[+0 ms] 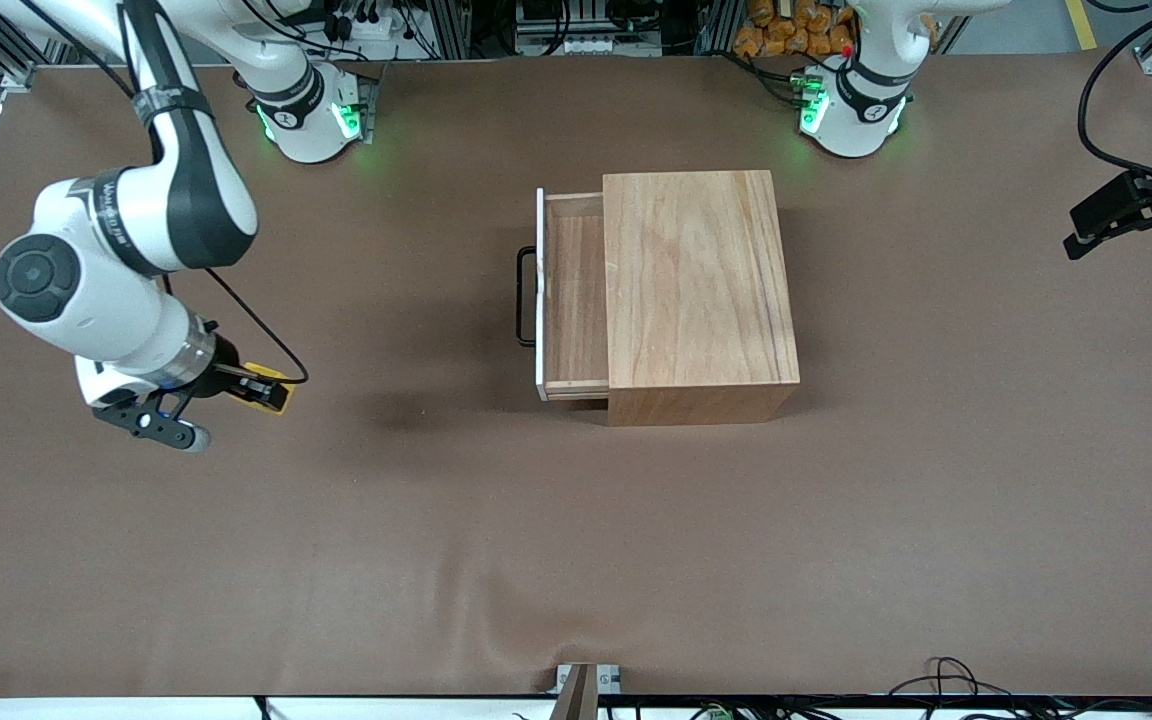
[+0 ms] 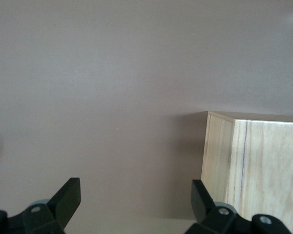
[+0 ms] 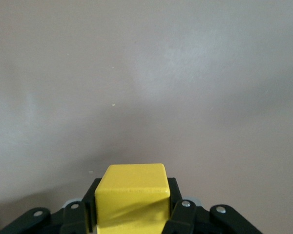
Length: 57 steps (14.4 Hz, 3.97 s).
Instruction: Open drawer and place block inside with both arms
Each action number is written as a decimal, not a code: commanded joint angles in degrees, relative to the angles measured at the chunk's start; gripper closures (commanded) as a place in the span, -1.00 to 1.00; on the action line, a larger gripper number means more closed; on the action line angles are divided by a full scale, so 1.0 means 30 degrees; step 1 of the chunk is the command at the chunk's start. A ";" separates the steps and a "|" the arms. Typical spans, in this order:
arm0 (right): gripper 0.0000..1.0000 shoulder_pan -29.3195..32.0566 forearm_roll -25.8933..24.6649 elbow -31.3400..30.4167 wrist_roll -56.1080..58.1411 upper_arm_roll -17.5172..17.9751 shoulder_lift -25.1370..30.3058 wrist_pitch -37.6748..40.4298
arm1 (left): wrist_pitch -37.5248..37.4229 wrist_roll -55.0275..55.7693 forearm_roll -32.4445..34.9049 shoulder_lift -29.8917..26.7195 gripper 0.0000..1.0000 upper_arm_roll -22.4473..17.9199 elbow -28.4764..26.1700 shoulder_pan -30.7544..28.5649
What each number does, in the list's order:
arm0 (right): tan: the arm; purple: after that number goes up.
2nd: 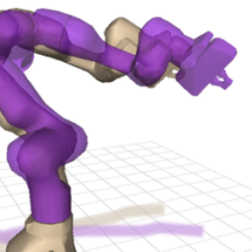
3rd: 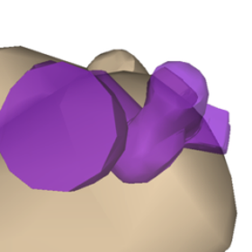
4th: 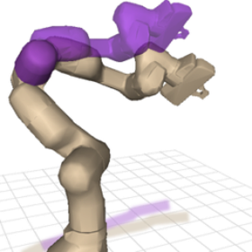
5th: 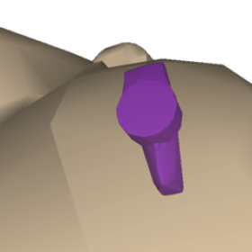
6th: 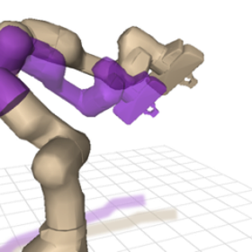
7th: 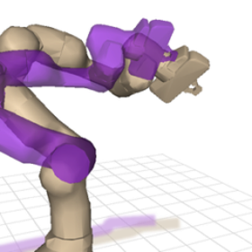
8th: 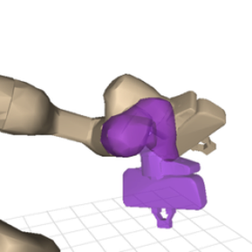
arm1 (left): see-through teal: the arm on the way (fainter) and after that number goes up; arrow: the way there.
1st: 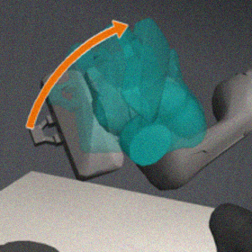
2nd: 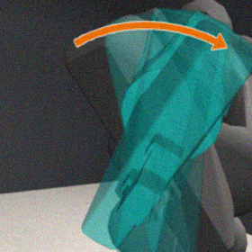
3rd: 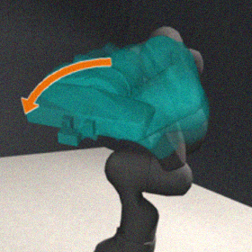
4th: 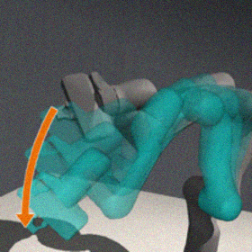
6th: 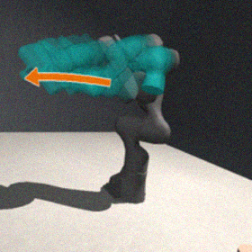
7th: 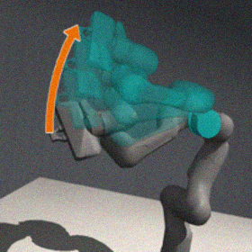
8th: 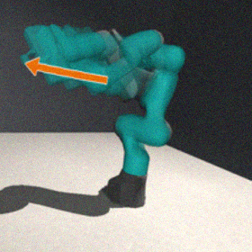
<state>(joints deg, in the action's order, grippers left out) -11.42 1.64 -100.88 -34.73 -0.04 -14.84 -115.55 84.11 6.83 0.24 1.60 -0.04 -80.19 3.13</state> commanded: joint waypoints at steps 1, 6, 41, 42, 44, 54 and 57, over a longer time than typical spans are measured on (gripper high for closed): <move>0.94 -0.1170 0.0771 0.0021 -0.3558 -0.0134 0.0436 0.0167 | 0.0235 -0.0227 -0.0401 -0.0766 -1.00 0.0191 -0.0457 -0.0194; 1.00 -0.3044 0.1652 0.1192 -1.1000 -0.0163 0.0173 0.0167 | 0.0235 -0.0257 -0.0721 -0.0972 -1.00 0.0307 -0.0340 -0.0078; 0.97 -1.2042 0.1769 0.3127 -3.0876 -0.0193 -0.4808 -0.2880 | 0.0030 0.0154 -0.1134 -0.0854 -1.00 0.1392 -0.0457 -0.0048; 0.86 -1.2043 0.1769 0.3098 -3.0876 -0.0193 -0.4837 -0.2880 | 0.0030 0.0183 -0.1134 -0.0854 -1.00 0.1421 -0.0457 -0.0048; -0.79 -1.2043 0.1711 0.3127 -3.0817 -0.0193 -0.4925 -0.2821 | -0.0028 0.0154 -0.1134 -0.0854 -1.00 0.1421 -0.0457 -0.0048; -1.00 -1.0991 0.1798 0.6226 -3.0847 -0.0252 -0.4369 0.0862 | -0.0233 0.0212 -0.1134 -0.0913 -1.00 0.1451 -0.0457 -0.0048; -1.00 -1.0025 0.1711 0.6761 -2.9596 -0.0281 -0.3640 0.2069 | -0.0263 0.0212 -0.1134 -0.0942 -1.00 0.1450 -0.0457 -0.0048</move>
<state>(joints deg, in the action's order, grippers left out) -43.77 6.60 -81.35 -126.15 -1.39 -27.63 -111.82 83.96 6.96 -2.17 -0.24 4.01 -81.11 3.24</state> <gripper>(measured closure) 0.000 0.000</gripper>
